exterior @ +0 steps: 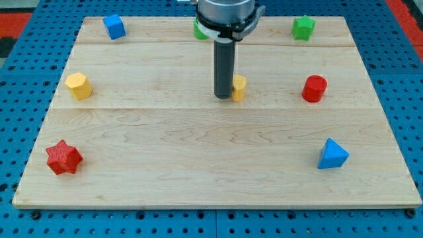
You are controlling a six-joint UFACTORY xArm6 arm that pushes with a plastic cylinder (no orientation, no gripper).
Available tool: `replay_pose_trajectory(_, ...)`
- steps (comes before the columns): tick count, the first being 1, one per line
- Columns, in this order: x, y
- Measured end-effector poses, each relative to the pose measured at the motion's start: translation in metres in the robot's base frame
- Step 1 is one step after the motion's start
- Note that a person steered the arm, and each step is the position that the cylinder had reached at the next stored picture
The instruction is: Put the yellow heart parallel to yellow hexagon
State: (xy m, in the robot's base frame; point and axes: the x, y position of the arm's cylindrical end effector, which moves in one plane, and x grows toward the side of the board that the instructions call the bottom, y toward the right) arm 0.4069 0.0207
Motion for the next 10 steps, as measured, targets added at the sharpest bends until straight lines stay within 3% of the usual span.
replay_pose_trajectory(1, 0.030, 0.025)
replay_pose_trajectory(2, 0.022, 0.063)
replay_pose_trajectory(3, -0.024, 0.085)
replay_pose_trajectory(4, -0.035, 0.016)
replay_pose_trajectory(5, -0.028, -0.003)
replay_pose_trajectory(7, -0.015, 0.080)
replay_pose_trajectory(8, 0.002, 0.068)
replay_pose_trajectory(10, 0.006, -0.033)
